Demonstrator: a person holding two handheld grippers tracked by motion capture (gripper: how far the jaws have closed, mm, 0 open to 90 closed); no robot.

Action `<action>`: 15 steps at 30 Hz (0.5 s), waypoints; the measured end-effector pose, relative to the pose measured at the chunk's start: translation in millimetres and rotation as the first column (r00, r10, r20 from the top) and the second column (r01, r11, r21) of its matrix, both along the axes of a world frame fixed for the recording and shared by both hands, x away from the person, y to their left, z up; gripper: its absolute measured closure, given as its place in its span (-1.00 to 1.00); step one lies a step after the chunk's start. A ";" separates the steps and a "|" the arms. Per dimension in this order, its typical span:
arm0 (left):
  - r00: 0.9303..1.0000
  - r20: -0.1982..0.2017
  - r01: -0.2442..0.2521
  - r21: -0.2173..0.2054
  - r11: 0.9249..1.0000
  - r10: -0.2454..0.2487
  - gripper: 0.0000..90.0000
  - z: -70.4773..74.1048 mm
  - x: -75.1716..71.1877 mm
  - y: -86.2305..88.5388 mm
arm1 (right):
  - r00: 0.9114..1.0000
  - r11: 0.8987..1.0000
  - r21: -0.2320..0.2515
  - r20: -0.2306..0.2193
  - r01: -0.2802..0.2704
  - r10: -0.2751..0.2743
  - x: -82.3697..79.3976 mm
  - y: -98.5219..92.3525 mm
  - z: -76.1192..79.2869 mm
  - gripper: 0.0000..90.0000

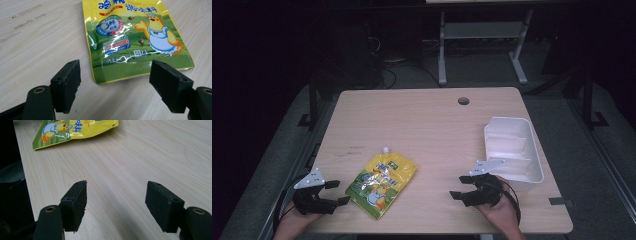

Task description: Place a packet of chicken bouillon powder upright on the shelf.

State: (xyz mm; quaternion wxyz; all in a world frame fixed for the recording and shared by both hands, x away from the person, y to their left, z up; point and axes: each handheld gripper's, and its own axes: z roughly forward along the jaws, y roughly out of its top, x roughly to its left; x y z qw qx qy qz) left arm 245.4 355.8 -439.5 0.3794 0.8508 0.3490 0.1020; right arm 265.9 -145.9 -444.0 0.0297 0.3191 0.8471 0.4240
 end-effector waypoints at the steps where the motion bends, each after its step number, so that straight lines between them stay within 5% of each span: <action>1: 1.000 0.002 -0.001 -0.001 1.000 0.001 -0.44 0.1 0.3 -0.9 | 1.000 1.000 0.000 0.000 -0.001 0.001 0.1 0.2 -0.2 -0.27; 15: 1.000 -0.009 0.000 -0.006 1.000 0.000 -0.34 -0.3 9.2 -7.1 | 1.000 1.000 -0.012 -0.004 -0.005 0.005 0.4 6.8 -2.0 -0.27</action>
